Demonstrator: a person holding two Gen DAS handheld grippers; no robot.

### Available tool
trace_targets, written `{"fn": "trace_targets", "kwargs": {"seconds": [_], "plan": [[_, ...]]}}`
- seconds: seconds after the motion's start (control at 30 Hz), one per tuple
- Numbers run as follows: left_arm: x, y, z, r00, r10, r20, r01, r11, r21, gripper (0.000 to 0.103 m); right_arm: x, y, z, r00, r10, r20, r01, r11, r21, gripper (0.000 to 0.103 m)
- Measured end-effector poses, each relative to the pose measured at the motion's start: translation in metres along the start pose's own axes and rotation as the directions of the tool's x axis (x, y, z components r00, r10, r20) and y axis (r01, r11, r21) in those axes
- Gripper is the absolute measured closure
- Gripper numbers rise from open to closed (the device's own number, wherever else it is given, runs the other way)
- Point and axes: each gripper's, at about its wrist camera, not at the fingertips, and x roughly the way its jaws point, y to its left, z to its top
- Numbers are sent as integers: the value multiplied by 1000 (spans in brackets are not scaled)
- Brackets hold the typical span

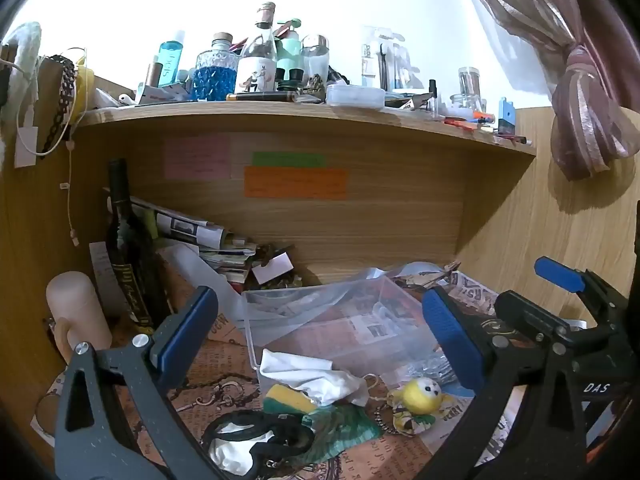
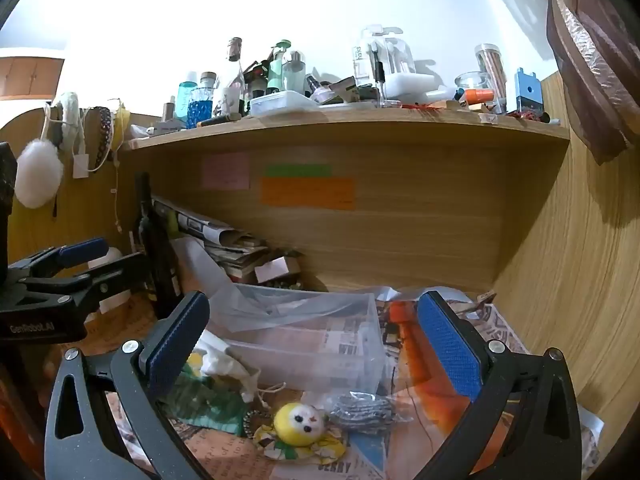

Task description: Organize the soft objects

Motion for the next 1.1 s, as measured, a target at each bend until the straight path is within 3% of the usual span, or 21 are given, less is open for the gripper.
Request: {"fn": "trace_targets", "kwargs": {"seconds": [1.1], "plan": [[5,-4,-4,1000,-10,3,10,1000,18,0,3,-4,0,1000,0,-21,0,1000,29,0]]}}
